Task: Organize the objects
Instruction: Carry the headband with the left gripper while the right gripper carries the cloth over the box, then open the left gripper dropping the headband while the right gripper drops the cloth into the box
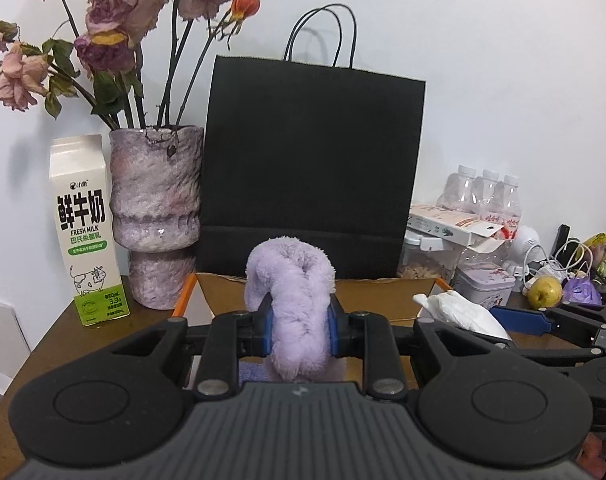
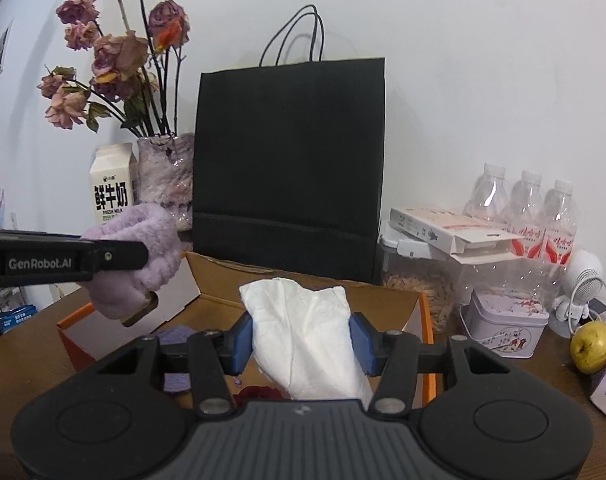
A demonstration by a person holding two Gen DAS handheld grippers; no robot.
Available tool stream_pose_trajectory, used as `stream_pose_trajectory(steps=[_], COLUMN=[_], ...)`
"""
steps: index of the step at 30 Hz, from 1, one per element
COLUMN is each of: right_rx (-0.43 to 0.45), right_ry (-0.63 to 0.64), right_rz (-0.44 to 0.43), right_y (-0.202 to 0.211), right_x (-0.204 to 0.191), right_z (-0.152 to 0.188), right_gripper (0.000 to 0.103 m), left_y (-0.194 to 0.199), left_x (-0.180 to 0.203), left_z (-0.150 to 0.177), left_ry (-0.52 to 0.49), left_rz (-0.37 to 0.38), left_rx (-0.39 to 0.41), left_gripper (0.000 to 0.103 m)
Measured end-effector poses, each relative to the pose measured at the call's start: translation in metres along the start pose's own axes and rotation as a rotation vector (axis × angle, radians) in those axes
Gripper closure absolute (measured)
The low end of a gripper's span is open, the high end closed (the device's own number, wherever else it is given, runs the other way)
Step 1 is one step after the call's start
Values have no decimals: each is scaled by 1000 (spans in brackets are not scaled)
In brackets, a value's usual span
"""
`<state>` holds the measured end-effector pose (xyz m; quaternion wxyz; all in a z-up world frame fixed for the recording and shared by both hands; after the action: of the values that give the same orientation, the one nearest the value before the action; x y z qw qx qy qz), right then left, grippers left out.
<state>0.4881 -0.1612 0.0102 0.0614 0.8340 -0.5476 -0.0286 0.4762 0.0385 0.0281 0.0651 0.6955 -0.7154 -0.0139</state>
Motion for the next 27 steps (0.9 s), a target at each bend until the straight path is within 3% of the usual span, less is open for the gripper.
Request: stream_pose_trajectory(steps=[16, 18, 21, 22, 23, 27], right_rx=[5, 5, 6, 5, 5, 18], right_ry=[-65, -63, -56, -58, -59, -49], right_rz=[40, 37, 39, 38, 44, 62], right_y=[-23, -23, -24, -24, -24, -22], right_x=[19, 18, 17, 17, 18, 17], right_z=[21, 22, 23, 23, 23, 22], right_gripper=[49, 46, 31, 20, 10, 0], left_y=[-30, -31, -29, -28, -26, -24], left_x=[-11, -11, -11, -11, -12, -10], left_z=[19, 20, 20, 19, 18, 15], left_ry=[33, 30, 33, 34, 31, 16], left_rz=[0, -2, -10, -17, -26, -48], left_rx=[-76, -80, -61, -49, -36, -13], left_gripper=[74, 64, 29, 11, 0, 0])
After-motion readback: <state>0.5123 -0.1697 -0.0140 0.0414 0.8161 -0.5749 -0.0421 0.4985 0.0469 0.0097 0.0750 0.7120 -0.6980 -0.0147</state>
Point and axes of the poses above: each gripper's, at about its wrist camera, not at the fingertips, and y roughly against the way its jaws point, x to its right, z to its underside, the point moved 2 cm from there along -y, roughly the way its jaws point, and after that the axes turned 14 degrees about x, right-handed, at the moved point
